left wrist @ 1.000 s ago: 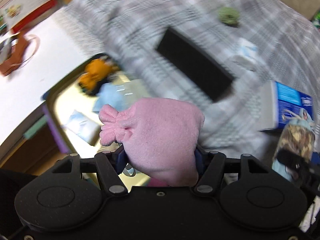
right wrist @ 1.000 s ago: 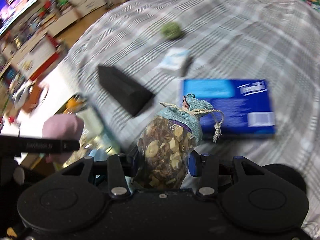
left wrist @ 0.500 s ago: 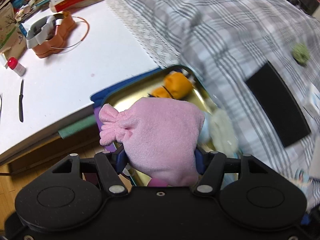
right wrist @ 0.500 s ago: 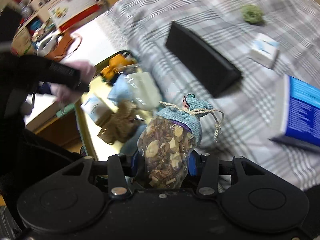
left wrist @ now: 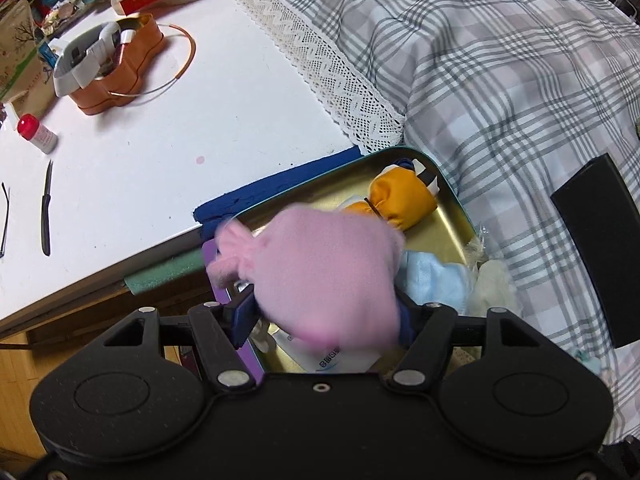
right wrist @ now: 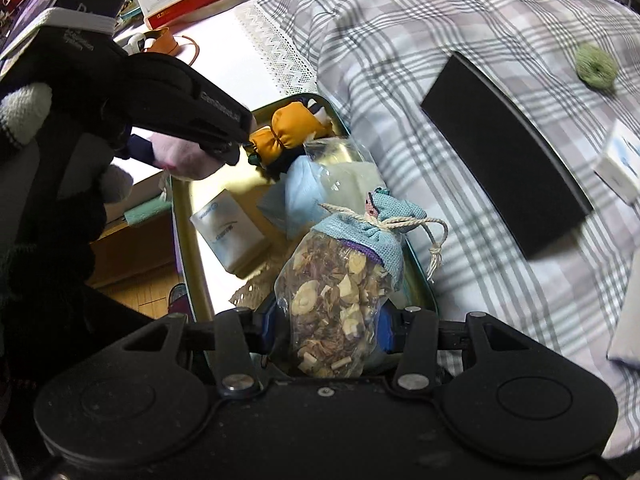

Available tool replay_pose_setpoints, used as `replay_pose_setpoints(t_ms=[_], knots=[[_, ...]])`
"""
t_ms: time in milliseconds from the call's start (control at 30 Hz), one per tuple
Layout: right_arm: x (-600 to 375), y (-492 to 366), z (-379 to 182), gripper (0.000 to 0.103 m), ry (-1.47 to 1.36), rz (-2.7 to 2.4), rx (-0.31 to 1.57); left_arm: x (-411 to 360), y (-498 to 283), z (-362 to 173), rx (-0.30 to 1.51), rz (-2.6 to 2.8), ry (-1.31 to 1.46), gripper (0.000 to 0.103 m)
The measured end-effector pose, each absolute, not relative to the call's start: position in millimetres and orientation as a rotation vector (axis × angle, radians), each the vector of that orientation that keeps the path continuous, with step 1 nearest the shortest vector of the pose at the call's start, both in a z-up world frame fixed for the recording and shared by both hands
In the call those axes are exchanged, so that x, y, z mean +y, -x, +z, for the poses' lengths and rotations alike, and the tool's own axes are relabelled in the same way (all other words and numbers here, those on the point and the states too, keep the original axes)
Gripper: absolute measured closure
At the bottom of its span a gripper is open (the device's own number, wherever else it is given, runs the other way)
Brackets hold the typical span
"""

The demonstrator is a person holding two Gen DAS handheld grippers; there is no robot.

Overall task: Organize soft objects
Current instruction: 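Lower the pink pouch into the tray and open the left tool, then lower the nut sachet into the tray and open the right tool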

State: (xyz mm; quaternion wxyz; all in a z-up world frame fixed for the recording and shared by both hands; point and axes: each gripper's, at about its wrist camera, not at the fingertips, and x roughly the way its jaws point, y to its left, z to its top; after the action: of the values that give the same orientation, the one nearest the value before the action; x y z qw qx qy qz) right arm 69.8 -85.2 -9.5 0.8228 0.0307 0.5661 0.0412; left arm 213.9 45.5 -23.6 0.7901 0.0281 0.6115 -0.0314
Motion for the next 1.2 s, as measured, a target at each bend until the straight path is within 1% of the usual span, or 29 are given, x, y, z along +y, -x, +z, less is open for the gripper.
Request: replay_pose_setpoints(t_ms=[100,167,233,367,800,1200], knots=[[-81,-80,-16,0.056,-0.068,0.088,1.218,45,-215,-22,1.303,-0.051,-0.063,0.039],[-78,-87,-21,0.052,-0.069,0.084,1.221,45,-216,-20,1.291,-0.047,-0.062,0.032],[-76,-91,-24,0.045,-0.048,0.065,1.213,45,-216,-19,1.284,-0.043,-0.061,0.031],[-72,-92,-26,0.045,0.000,0.041,1.197,43,-214,-20,1.292,-0.059,-0.045,0.031],[-76,-77,-19,0.045,-0.001,0.011,1.200,33,-194,-17,1.255,-0.076,-0.087,0.030],[-86,-64,-17,0.045,0.010,-0.023,1.205,23,-172,-22,1.275,-0.121,-0.078,0.030]])
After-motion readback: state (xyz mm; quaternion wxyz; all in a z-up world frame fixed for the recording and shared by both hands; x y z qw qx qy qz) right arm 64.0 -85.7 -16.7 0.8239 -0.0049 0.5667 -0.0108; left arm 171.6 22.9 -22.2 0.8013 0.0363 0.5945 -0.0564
